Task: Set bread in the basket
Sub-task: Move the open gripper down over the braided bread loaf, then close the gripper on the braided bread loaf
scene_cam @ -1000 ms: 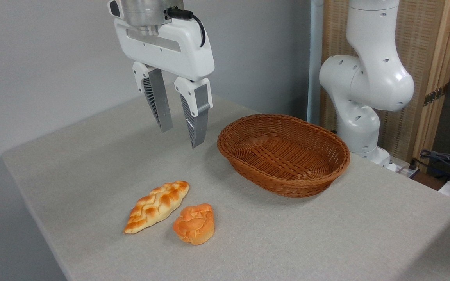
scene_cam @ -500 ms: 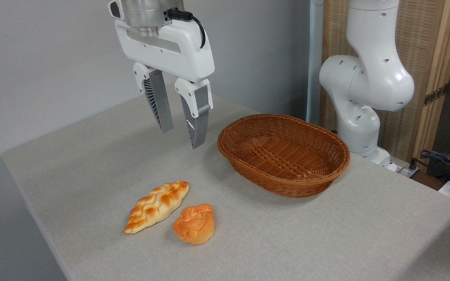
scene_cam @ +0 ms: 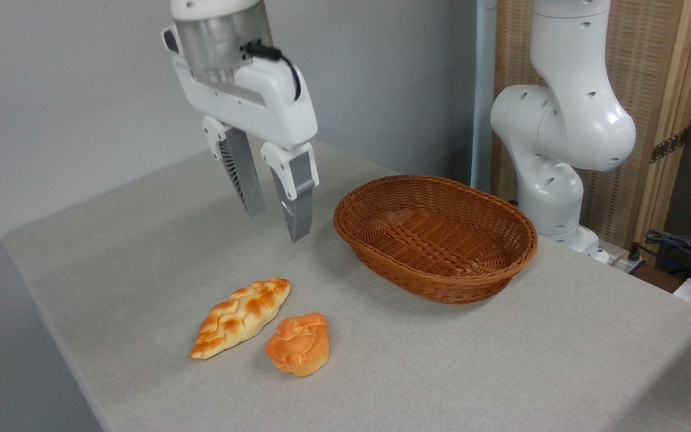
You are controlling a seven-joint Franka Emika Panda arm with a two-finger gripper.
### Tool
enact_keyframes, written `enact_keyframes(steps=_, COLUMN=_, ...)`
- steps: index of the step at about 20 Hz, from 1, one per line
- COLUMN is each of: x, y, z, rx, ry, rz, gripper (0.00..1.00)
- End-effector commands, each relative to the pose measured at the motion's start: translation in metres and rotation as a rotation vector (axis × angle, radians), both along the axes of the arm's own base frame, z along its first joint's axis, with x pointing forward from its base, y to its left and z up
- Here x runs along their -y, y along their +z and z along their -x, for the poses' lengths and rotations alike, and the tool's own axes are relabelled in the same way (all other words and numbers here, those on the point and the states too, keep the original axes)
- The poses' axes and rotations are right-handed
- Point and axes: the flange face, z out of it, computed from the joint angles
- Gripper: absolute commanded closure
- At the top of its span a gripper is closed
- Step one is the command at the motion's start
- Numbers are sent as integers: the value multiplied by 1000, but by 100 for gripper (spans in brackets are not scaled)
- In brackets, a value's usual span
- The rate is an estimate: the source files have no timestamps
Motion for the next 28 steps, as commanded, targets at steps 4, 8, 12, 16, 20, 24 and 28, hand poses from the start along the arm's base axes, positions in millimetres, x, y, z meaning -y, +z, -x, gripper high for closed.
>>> enact_keyframes(steps=4, x=55, y=-71, z=-1, rx=35, ry=-95, rz=2, gripper=0)
enact_keyframes(steps=8, x=85, y=-127, z=-4, rx=77, ry=-43, rz=12, gripper=0)
enact_keyframes(steps=12, x=117, y=-172, z=-9, rx=57, ry=-5, rz=9, gripper=0)
enact_keyframes(steps=16, x=123, y=-191, z=-9, rx=31, ry=-12, rz=-5, gripper=0)
enact_keyframes(steps=20, x=120, y=-184, z=-10, rx=49, ry=-27, rz=-27, gripper=0)
enact_keyframes(steps=24, x=117, y=-176, z=-11, rx=73, ry=-61, rz=-72, gripper=0)
enact_keyframes(steps=28, x=117, y=-180, z=-10, rx=66, ry=-70, rz=-91, gripper=0)
